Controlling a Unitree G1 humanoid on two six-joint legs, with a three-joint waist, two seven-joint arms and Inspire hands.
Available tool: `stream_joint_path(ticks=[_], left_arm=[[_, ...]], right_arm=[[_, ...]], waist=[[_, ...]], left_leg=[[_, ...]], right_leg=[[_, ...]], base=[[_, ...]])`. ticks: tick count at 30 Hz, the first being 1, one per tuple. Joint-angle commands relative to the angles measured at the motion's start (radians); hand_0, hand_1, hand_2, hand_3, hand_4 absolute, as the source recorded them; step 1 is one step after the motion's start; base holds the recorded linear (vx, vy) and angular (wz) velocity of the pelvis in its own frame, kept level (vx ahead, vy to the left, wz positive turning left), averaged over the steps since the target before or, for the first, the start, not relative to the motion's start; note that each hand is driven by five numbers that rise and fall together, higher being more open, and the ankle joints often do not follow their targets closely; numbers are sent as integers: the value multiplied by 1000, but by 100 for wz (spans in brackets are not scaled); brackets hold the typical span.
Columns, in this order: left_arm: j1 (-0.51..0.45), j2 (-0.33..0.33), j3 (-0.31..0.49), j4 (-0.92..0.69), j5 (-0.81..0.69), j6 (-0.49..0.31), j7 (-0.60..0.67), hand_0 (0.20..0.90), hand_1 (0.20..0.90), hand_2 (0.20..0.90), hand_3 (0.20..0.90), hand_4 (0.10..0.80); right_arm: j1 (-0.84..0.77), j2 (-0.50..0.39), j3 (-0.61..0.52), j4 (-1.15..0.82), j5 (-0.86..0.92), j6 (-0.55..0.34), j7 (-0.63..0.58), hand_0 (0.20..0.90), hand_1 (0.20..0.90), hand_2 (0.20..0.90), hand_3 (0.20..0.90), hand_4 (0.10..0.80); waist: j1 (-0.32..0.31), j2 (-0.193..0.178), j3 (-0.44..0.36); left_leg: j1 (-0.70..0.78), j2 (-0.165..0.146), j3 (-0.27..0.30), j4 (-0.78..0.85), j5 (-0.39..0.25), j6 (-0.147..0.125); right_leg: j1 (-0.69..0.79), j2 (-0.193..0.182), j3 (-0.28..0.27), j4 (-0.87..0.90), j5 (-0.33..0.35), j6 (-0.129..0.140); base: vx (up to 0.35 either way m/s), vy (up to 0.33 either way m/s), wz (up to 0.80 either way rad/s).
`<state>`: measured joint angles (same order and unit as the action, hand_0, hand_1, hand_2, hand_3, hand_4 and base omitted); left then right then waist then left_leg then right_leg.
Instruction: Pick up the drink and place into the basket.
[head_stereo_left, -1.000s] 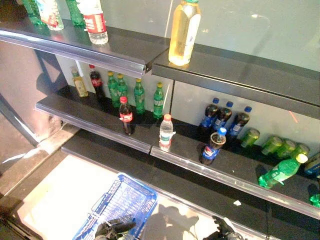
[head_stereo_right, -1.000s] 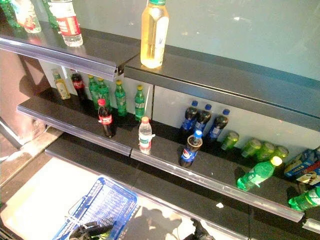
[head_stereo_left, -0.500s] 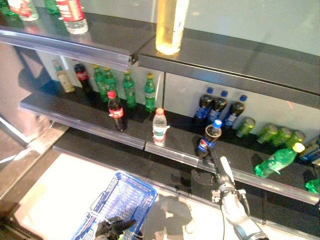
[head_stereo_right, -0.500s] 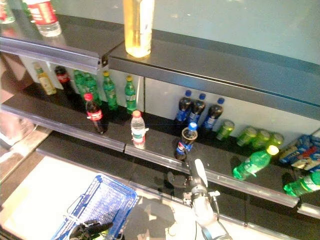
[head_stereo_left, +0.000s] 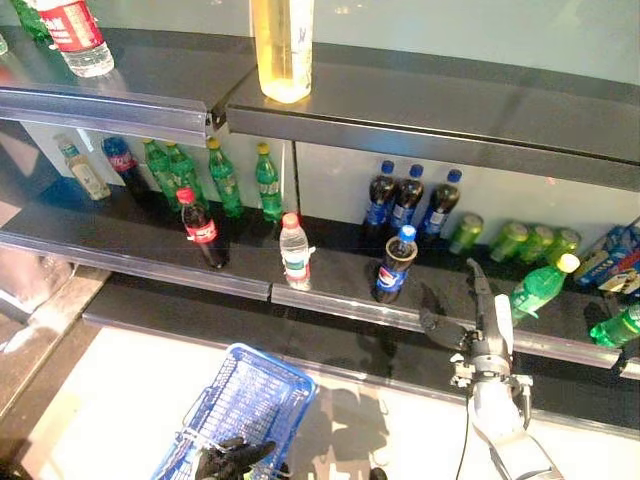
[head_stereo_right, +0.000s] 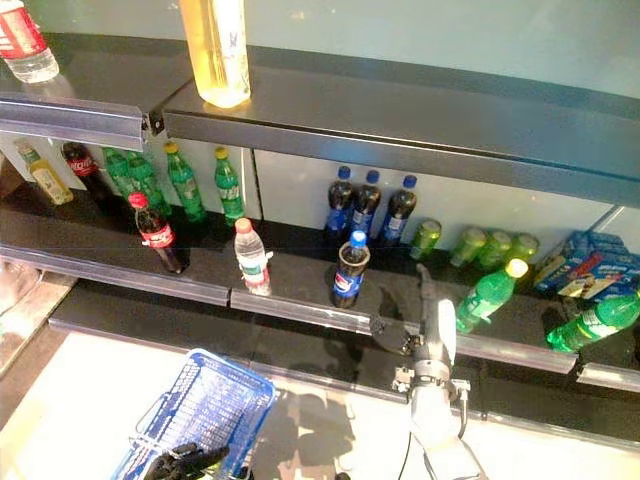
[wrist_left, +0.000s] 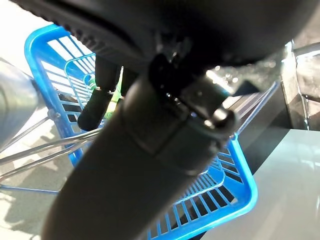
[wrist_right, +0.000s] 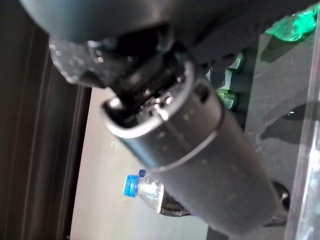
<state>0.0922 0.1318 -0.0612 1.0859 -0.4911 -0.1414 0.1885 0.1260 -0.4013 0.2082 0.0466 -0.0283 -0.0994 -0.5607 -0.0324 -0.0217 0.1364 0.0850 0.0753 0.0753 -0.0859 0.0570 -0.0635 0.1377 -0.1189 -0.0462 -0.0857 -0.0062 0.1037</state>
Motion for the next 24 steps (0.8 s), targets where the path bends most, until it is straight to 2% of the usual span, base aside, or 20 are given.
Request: stream_joint_path(ticks=[1,5,12,17,24], left_arm=[[61,18,-45,32,2,-24,8,300,300,300,200,100],[60,17,-63,18,-2,-20,10,300,300,300,200,100],[8,35,-125,-48,-41,-14,37,300,300,300,200,100],[-38,51,-160,-76,-71,-35,36,300,300,300,200,100],[-103,59,-199,-102,-117,-79,20,300,300,300,200,100]], right_arm=[[-119,-52,-34,-193,31,-131,-90,900,900,900,900,800],[-141,-49,-16,-184,41,-131,-101,900,900,900,900,800],[-256,-35,19,-133,61,-188,-223,900,900,900,900,800],[-383,-36,14,-94,56,-186,-299,900,900,900,900,800],[-547,-44,9,-36,26,-140,-367,900,900,900,900,800]], waist=[[43,2,18],[50,9,41],[72,22,160],[85,35,236],[91,55,319]], left_leg=[[-9,48,-49,65,-62,-10],[-49,41,-70,121,-67,-6],[-168,4,-115,245,-76,11],[-263,-27,-140,319,-76,20],[-344,-51,-148,351,-62,28]], right_leg=[[-93,-59,-42,79,52,24],[-125,-57,-48,142,31,8],[-230,-47,-66,295,-19,-29],[-307,-48,-74,362,-27,-49],[-378,-44,-70,390,-21,-65]], base=[[0,0,0],[0,0,0],[-99,3,5],[-147,3,10],[-119,27,-2]])
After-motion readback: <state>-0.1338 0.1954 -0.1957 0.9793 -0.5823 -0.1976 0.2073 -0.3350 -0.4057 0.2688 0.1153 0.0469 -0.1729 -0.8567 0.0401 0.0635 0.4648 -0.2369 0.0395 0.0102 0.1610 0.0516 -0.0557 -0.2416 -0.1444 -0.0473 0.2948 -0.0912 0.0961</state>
